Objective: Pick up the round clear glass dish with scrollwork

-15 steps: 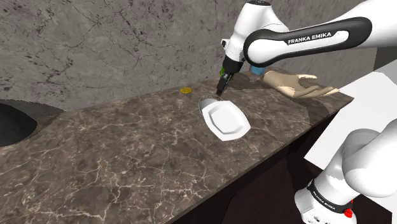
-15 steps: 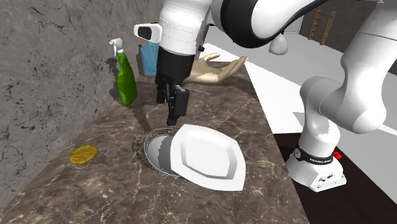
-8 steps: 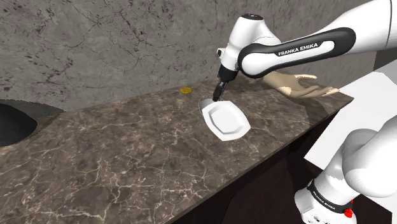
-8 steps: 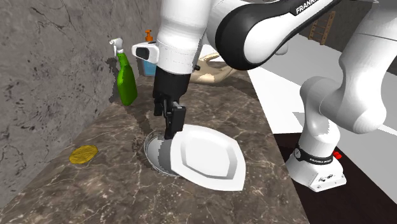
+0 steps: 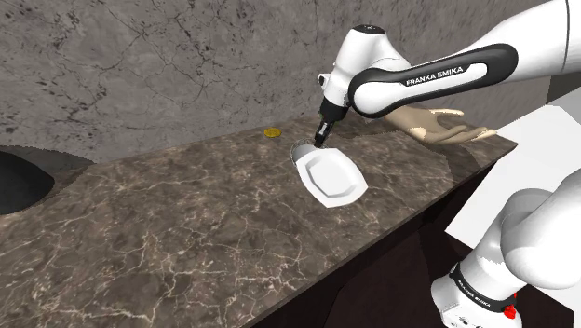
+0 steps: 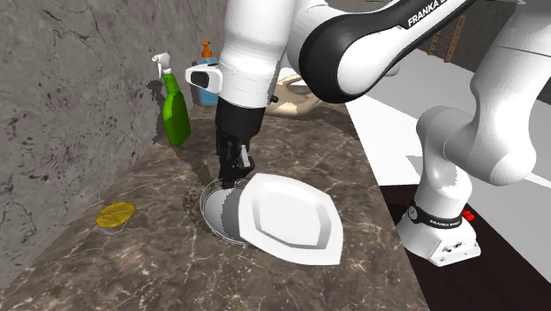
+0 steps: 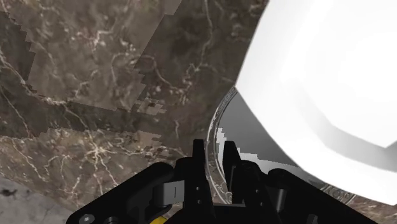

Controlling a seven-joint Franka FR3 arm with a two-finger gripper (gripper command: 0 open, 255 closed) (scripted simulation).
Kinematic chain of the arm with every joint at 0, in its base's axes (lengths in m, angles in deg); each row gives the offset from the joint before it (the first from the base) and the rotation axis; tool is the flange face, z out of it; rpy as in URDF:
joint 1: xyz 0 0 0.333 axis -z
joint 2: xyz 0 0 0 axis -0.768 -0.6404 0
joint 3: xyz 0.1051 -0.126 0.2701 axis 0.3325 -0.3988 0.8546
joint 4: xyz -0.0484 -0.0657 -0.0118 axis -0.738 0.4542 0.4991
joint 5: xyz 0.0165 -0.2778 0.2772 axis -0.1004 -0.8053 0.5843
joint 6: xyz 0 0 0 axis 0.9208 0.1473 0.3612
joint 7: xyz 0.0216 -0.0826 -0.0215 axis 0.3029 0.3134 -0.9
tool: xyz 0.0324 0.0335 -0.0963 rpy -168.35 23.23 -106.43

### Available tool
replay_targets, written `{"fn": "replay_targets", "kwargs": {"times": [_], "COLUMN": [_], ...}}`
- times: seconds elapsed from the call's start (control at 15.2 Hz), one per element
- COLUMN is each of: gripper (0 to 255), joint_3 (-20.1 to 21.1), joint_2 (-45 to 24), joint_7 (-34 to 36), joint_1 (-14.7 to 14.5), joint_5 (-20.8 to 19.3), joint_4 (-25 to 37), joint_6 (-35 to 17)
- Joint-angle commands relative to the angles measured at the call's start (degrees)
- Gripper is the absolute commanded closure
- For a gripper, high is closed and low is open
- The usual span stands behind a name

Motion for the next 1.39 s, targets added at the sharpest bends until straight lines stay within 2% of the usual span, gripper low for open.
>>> {"fn": "replay_targets", "kwargs": {"times": [0.0, 0.2, 1.19, 1.32], "gripper": [255, 255, 255, 255], "joint_3": [0.00, 0.08, -0.01, -0.01], "joint_2": [0.00, 0.01, 2.32, 2.33], "joint_7": [0.00, 0.13, -1.09, -1.10], "joint_1": [0.00, -0.05, -0.23, -0.23], "joint_5": [0.00, -0.01, 0.83, 0.83], "joint_4": [-0.01, 0.00, 9.35, 9.46], "joint_6": [0.00, 0.03, 11.65, 11.76]}}
